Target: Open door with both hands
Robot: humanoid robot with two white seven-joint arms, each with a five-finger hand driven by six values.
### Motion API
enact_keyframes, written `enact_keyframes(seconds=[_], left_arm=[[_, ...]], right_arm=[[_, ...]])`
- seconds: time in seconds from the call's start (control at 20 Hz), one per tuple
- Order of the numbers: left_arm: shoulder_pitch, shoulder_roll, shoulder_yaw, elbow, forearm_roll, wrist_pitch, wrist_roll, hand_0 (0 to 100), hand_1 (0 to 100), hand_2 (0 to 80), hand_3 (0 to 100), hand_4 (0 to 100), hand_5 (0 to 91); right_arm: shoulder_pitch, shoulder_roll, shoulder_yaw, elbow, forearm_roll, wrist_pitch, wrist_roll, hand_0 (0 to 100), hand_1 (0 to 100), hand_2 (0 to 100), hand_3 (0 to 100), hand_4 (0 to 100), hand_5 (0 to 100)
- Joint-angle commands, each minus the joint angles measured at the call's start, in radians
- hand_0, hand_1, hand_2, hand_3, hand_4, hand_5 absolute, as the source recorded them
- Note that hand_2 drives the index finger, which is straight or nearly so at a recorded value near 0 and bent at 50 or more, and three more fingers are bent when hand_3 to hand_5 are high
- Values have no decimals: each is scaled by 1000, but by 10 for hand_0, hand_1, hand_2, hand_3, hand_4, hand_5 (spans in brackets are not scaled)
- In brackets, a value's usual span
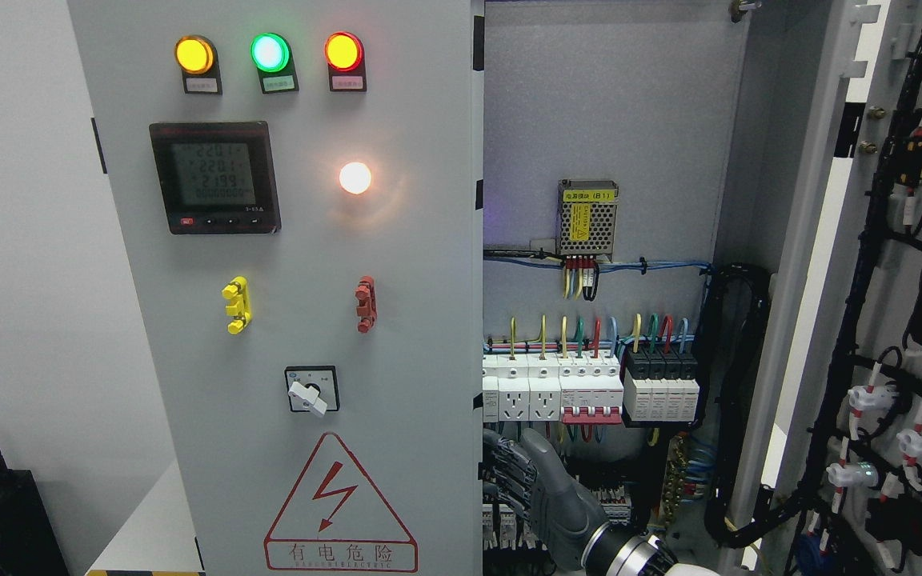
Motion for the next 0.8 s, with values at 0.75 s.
enact_keyframes(seconds=[0.75], left_arm=[[-14,0,0,0,0,-1,0,0,0,0,0,32,0]], right_arm=[[3,2,1,-8,-8,-1,45,0,0,0,0,0,0]])
